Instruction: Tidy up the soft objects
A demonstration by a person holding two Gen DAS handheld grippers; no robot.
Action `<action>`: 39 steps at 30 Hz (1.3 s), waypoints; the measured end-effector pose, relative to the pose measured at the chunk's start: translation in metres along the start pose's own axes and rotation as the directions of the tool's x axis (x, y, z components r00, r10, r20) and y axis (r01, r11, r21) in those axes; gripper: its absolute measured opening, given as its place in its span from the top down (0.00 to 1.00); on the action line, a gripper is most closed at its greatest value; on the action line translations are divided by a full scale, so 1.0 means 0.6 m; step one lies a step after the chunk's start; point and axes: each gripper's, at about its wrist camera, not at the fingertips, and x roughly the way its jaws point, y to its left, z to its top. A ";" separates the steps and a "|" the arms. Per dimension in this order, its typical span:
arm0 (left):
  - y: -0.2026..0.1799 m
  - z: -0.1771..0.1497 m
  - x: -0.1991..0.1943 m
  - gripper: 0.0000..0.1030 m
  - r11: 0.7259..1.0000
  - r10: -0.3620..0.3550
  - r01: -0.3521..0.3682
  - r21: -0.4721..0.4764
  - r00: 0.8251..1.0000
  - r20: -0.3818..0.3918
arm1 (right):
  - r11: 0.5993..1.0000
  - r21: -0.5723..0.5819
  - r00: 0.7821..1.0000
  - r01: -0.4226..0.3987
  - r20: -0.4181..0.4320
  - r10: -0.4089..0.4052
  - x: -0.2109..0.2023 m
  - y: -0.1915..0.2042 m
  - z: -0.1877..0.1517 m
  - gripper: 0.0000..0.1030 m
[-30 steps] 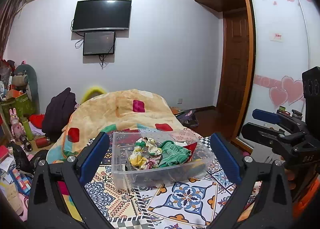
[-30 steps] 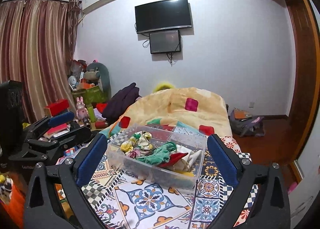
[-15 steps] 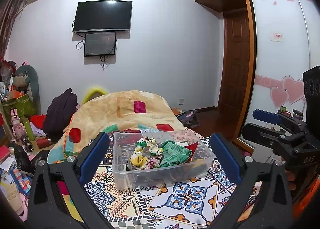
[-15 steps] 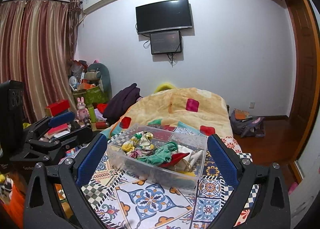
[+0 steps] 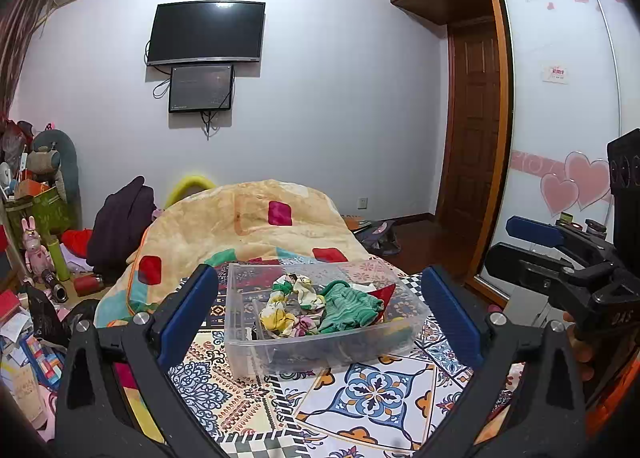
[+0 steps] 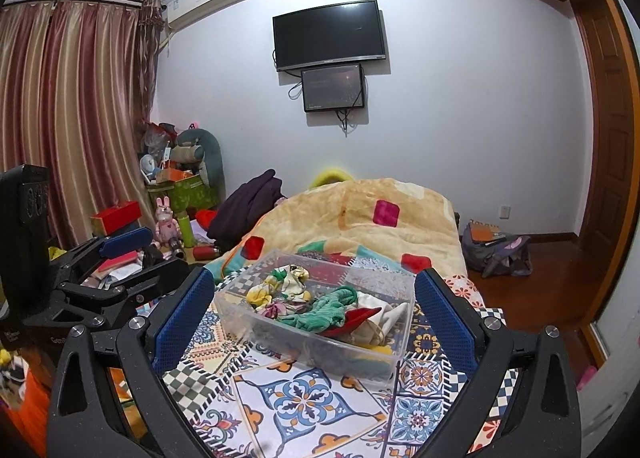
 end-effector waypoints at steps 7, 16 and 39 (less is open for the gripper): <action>0.000 -0.001 0.000 0.00 1.000 0.001 -0.001 -0.003 1.000 -0.002 | 1.000 0.000 1.000 0.000 0.001 0.000 0.000 0.000 0.001 0.02; -0.001 -0.001 -0.001 0.00 1.000 0.001 -0.001 -0.006 1.000 -0.002 | 1.000 0.001 1.000 0.002 0.003 -0.002 0.001 0.001 0.002 0.02; 0.003 0.004 -0.003 0.00 1.000 -0.002 0.001 -0.031 1.000 -0.007 | 1.000 0.014 1.000 0.004 -0.004 -0.004 0.002 -0.004 0.005 0.00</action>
